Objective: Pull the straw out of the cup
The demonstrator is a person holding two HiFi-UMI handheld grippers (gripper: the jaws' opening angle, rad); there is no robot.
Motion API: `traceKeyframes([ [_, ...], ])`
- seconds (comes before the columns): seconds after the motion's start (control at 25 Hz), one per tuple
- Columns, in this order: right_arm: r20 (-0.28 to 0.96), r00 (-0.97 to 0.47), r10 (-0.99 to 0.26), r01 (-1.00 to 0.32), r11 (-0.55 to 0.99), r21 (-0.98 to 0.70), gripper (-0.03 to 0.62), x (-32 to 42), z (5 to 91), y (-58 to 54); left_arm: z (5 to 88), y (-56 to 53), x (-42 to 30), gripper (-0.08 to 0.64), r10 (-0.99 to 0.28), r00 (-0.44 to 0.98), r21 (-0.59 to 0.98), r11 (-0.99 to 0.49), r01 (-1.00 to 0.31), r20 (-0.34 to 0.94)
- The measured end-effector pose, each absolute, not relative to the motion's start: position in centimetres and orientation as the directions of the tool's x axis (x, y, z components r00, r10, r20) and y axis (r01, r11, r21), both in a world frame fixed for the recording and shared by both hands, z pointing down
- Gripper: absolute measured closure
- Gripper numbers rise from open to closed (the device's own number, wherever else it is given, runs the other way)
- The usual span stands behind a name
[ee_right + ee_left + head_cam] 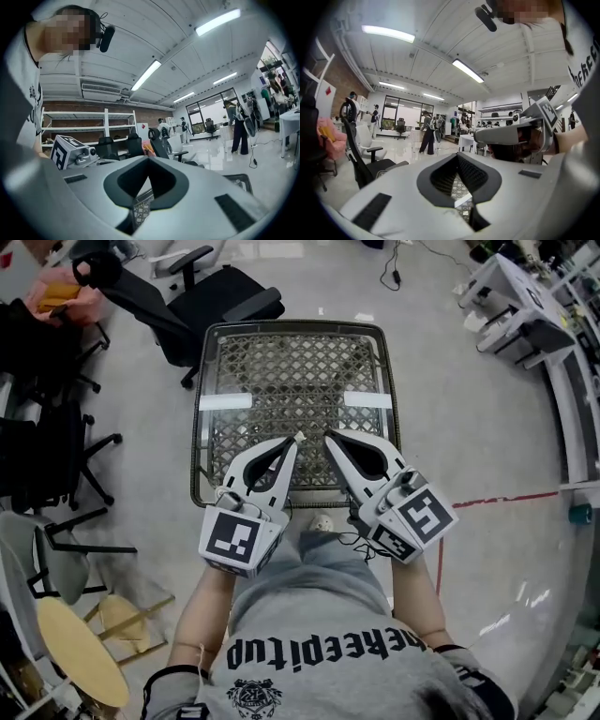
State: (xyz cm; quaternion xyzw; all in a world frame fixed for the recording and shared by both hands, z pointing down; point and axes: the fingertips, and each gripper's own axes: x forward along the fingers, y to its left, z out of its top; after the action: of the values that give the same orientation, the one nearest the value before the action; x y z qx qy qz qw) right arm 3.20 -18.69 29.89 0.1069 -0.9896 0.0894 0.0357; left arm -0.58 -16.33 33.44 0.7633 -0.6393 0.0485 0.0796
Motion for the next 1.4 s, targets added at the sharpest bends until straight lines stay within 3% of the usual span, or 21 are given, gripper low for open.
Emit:
traceKeyframes([
  [0.32,0.104,-0.991,-0.083,-0.101,0.977,-0.186,0.581,2.8,31.1,-19.3,36.6,-16.1,-2.0,0.522,-0.979,-0.02,0.064,0.033,-0.997,0.204],
  [1.4,0.172,-0.983,0.07,0.028,0.972,-0.234,0.581,1.8,34.6,-22.0,48.2,-18.7,-1.8,0.411,-0.914,-0.146,0.012,0.163,-0.987,0.378],
])
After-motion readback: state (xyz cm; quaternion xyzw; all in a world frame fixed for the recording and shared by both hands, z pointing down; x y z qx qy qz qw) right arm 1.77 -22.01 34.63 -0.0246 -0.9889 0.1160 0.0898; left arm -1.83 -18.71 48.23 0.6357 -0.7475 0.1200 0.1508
